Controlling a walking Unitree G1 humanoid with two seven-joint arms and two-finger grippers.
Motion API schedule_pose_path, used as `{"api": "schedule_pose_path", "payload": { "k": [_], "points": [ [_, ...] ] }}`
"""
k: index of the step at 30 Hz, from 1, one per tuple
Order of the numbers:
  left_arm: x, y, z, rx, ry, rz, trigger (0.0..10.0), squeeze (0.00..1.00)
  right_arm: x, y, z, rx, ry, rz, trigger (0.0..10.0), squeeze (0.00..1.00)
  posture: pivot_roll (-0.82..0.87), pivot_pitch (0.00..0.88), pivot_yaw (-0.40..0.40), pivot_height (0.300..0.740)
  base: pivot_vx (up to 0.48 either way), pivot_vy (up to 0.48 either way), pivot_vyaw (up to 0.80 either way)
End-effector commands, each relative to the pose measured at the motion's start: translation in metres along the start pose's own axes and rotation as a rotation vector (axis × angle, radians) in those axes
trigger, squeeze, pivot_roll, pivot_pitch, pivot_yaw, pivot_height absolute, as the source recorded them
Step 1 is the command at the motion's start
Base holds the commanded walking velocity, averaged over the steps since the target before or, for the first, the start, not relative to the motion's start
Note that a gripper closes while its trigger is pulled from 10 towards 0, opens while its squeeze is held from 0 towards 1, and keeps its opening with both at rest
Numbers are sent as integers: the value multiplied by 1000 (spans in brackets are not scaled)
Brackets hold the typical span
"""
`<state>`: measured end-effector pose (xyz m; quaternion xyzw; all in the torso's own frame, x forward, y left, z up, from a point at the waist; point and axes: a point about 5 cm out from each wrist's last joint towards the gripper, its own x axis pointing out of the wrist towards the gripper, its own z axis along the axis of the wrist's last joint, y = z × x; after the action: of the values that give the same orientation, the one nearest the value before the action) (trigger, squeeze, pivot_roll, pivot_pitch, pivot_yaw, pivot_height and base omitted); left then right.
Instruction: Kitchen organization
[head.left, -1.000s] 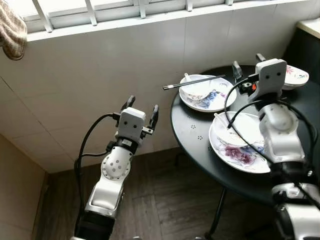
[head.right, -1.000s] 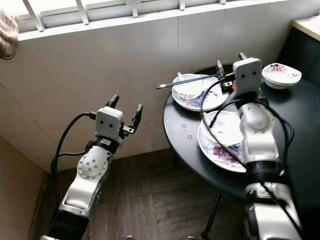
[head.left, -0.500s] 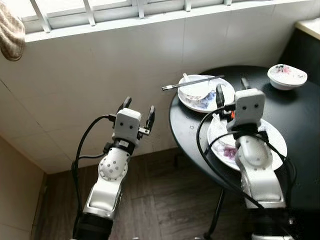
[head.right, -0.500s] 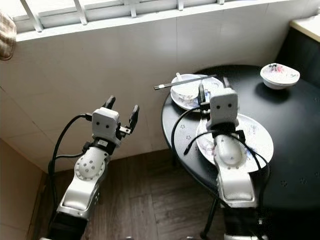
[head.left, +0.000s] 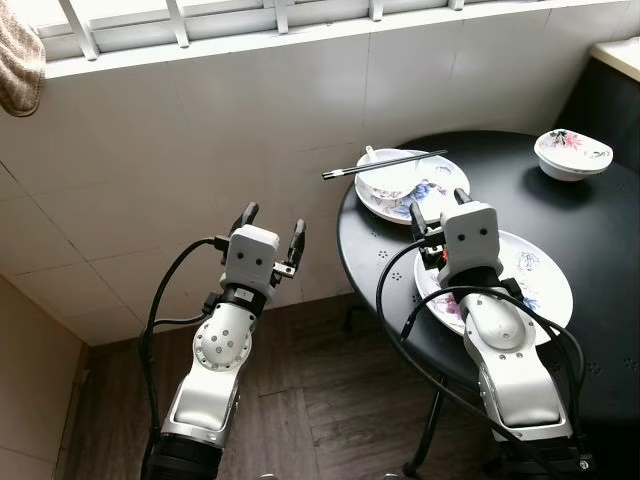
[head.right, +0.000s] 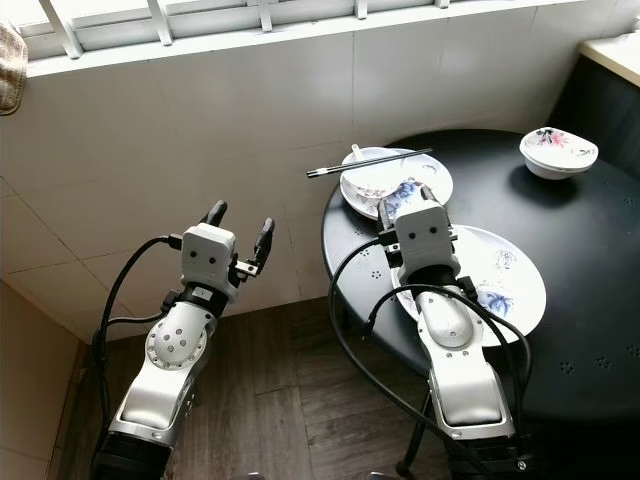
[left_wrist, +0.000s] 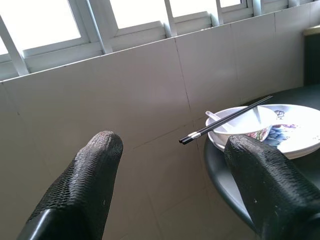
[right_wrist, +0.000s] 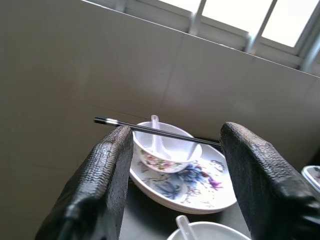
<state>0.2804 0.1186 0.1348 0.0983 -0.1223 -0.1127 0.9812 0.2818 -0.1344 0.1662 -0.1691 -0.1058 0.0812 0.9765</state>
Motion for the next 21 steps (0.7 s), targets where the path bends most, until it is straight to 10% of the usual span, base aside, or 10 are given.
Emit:
{"api": "schedule_pose_path", "payload": {
  "k": [1, 21],
  "points": [
    [-1, 2, 4, 23, -12, -1, 10000, 0, -1, 4, 7, -26, -37, 34, 10000, 0, -153, 0, 2, 740, 0, 0, 0],
    [1, 2, 13, -65, -75, -9, 10000, 0, 1, 0, 8, -63, -57, 35, 10000, 0, -161, 0, 13, 740, 88, 0, 0]
  ]
}}
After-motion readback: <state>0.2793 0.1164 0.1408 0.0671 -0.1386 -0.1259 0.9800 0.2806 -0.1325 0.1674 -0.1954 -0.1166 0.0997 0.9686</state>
